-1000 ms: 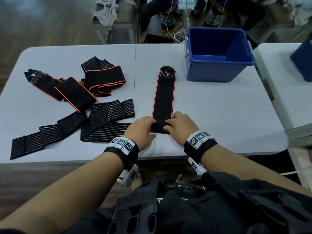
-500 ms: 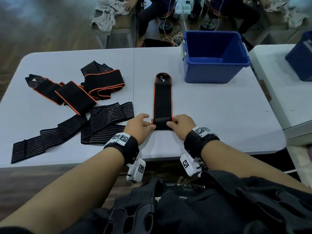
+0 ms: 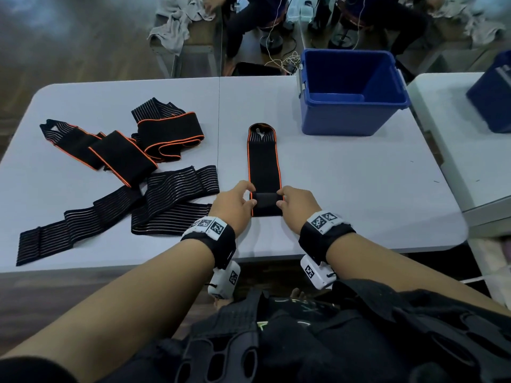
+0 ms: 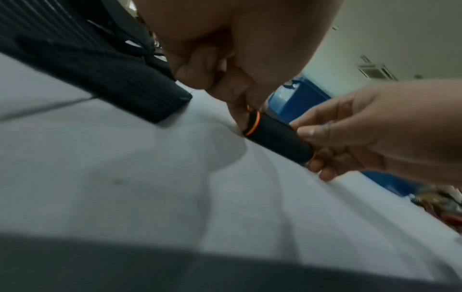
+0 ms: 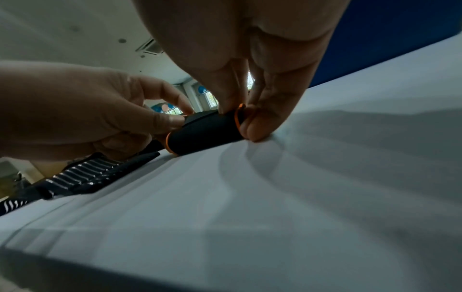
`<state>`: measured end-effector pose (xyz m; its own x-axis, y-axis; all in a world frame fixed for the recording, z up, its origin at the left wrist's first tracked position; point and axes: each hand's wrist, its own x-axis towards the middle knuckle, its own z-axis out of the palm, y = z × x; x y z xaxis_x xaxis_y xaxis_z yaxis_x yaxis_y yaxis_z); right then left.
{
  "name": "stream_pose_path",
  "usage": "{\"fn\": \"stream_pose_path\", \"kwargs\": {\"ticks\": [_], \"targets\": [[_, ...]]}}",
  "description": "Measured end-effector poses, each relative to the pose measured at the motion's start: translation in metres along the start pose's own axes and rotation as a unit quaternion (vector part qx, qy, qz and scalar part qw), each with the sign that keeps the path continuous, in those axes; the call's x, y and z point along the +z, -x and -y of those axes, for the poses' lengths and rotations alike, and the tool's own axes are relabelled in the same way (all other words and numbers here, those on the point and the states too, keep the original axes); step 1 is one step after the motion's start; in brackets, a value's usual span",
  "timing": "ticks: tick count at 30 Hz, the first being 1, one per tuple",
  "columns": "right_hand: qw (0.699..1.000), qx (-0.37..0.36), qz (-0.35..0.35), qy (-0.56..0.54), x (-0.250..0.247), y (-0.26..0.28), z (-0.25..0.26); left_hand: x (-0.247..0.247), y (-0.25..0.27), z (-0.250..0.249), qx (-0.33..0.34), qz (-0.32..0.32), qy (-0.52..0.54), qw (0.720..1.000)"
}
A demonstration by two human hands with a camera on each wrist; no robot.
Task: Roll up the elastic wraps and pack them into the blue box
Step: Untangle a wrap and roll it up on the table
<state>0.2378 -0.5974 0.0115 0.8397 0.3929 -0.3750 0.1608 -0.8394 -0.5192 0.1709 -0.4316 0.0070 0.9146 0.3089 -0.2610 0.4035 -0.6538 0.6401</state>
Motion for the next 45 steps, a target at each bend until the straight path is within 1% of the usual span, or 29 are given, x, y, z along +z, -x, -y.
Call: {"fn": "stream_pose_path", "kwargs": {"ticks": [4, 7, 9, 11, 13, 17, 22, 27, 30, 31, 33, 35, 37, 38, 41, 43, 45], "targets": [[0.997, -0.04, 0.025, 0.056, 0.002, 0.002, -0.003, 0.002, 0.003, 0.004, 0.028, 0.002, -0.05, 0.998], [0.995, -0.036, 0.042, 0.086, 0.003, 0.001, -0.008, 0.002, 0.004, 0.009, 0.066, 0.017, -0.067, 0.995], [0.996, -0.029, 0.042, 0.068, 0.0, -0.001, -0.008, 0.001, 0.004, 0.014, 0.066, 0.043, -0.069, 0.994], [0.999, -0.032, 0.035, 0.026, -0.003, -0.003, -0.009, 0.002, 0.002, 0.017, 0.061, 0.055, -0.081, 0.993], [0.999, -0.03, 0.027, -0.019, -0.005, -0.003, -0.01, 0.003, -0.003, 0.016, 0.049, 0.051, -0.078, 0.994], [0.998, 0.021, 0.014, -0.052, -0.011, -0.01, -0.008, 0.002, -0.014, 0.009, -0.013, 0.049, -0.017, 0.999], [0.998, 0.064, 0.025, -0.013, -0.012, -0.015, -0.006, 0.005, -0.017, 0.001, -0.027, 0.066, -0.047, 0.996], [0.994, 0.106, 0.026, -0.007, -0.009, -0.022, -0.003, 0.007, -0.019, -0.004, -0.053, 0.094, -0.091, 0.99], [0.993, 0.118, 0.023, 0.009, -0.009, -0.023, 0.001, 0.006, -0.021, -0.007, -0.071, 0.097, -0.098, 0.988], [0.993, 0.113, 0.013, 0.013, -0.008, -0.023, 0.001, 0.006, -0.021, -0.007, -0.073, 0.091, -0.1, 0.988], [0.995, 0.093, -0.025, -0.014, -0.006, -0.019, -0.002, 0.004, -0.02, -0.005, -0.058, 0.055, -0.111, 0.991], [0.994, 0.073, -0.06, -0.062, -0.005, -0.014, -0.003, 0.002, -0.016, -0.005, -0.011, 0.008, -0.12, 0.993], [0.995, 0.047, -0.064, -0.067, -0.004, -0.013, -0.002, 0.002, -0.013, -0.007, 0.055, -0.014, -0.144, 0.988], [0.996, 0.035, -0.063, -0.057, -0.004, -0.013, 0.0, 0.003, -0.013, -0.008, 0.073, -0.016, -0.158, 0.985], [0.998, 0.01, -0.055, -0.011, -0.006, -0.011, 0.003, 0.006, -0.014, -0.007, 0.086, -0.004, -0.195, 0.977], [0.999, -0.002, -0.037, -0.01, -0.007, -0.009, -0.001, 0.008, -0.014, 0.0, 0.075, 0.02, -0.191, 0.979], [1.0, -0.025, -0.014, -0.01, -0.008, -0.009, -0.007, 0.007, -0.015, 0.01, 0.054, 0.055, -0.16, 0.984]]}}
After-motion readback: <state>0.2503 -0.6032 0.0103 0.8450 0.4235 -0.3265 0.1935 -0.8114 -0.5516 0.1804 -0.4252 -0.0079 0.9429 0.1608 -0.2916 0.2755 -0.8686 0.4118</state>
